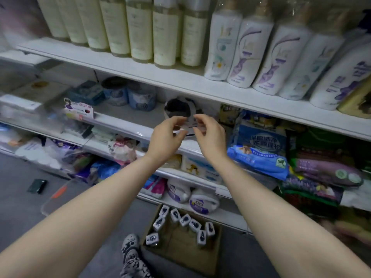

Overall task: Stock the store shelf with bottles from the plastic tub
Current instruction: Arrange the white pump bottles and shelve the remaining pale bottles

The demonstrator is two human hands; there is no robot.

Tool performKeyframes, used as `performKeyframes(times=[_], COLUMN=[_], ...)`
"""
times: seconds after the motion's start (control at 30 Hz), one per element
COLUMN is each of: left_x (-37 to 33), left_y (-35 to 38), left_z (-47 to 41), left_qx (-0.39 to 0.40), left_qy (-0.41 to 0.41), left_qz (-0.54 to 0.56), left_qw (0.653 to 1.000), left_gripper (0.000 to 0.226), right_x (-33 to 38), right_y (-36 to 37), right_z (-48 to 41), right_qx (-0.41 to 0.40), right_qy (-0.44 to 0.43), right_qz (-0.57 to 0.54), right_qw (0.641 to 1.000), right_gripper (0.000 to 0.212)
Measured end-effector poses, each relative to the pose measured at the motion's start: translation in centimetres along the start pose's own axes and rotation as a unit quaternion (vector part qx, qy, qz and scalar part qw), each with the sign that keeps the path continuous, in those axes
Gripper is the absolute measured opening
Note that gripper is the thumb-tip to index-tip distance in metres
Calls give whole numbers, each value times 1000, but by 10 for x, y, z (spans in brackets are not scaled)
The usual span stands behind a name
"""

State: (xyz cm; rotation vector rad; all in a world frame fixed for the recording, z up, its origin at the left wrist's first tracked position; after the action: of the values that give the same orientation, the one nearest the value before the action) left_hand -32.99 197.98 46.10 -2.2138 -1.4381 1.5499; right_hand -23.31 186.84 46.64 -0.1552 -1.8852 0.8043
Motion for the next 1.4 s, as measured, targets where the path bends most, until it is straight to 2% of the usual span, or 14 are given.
performKeyframes(times=[0.27,0.4,0.6,0.93,1.27,1.4], left_x=[42,74,145,249,378,424], left_y=[42,60,88,140,187,208], left_z=[68,100,165,270,389,433], left_qx=[43,74,86,119,145,160], left_qy=[-81,-124,-203,-286,-340,-364], left_qz=[5,-9,20,36,6,-6], left_qw=[996,989,975,950,929,918], left_gripper=[35,36,38,40,38,45], right_x=[-79,-121,-180,-280,-365,-407], right_y=[39,73,137,234,341,383], right_z=[56,83,133,189,235,256], right_qx=[60,99,151,271,379,413], right_qy=[44,97,145,232,247,272], right_qz=[23,11,0,29,84,97], right_qw=[997,990,978,934,888,864], right_gripper=[37,35,31,35,43,47])
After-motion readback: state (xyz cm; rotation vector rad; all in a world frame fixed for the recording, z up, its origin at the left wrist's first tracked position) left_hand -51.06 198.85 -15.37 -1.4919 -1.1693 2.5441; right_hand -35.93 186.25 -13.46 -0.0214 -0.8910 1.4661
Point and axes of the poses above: each hand's wrist, its own z-axis away from the middle knuckle, its own y-axis out of the palm, x = y × z, the point moved 8 cm from there along -z, towards the middle knuckle, and after that the axes turned 12 degrees about y, right-handed, at the moved point
